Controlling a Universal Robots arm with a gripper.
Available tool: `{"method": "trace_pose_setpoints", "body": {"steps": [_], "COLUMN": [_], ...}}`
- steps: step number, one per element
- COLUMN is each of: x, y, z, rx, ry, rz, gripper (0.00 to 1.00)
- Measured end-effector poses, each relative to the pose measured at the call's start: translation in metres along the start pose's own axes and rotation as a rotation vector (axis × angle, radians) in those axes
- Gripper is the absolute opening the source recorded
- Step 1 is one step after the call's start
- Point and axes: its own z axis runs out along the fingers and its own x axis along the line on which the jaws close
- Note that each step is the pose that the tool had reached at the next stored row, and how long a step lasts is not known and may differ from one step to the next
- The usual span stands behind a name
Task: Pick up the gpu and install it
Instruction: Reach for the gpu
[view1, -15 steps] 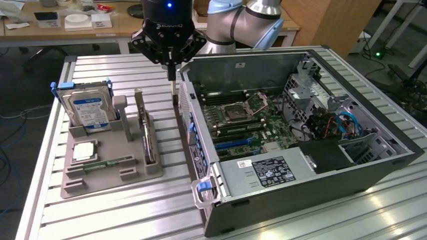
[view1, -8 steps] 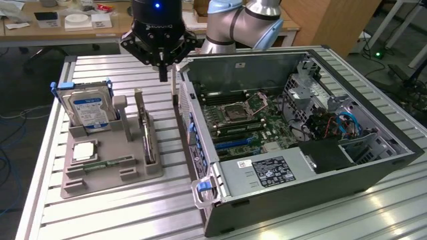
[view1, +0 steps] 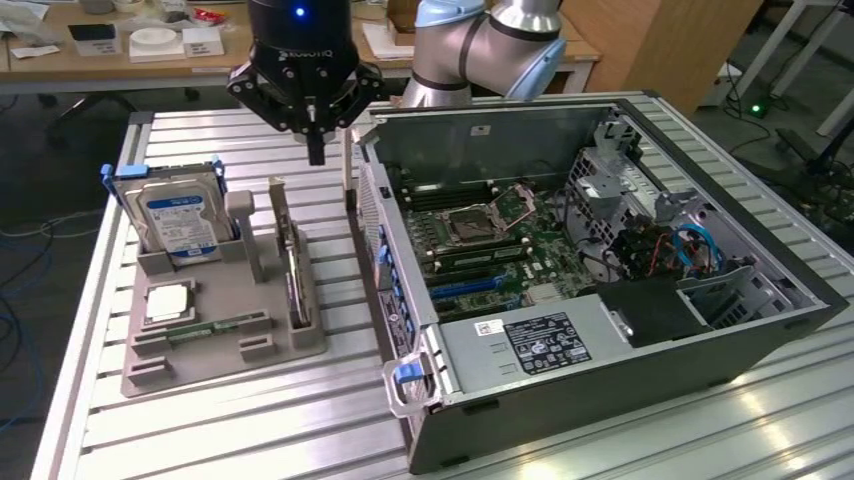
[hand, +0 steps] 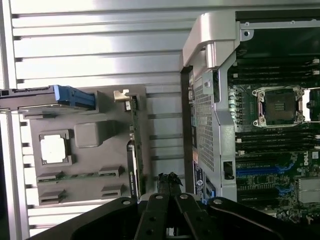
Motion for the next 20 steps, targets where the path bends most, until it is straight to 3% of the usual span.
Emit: {"method": "trace_pose_setpoints", "body": {"steps": [20], "x": [0.027], "y": [-0.0048], "z": [0.0002], "rx": [0.0], "ry": [0.0], "rz": [0.0], "gripper": [0.1]}}
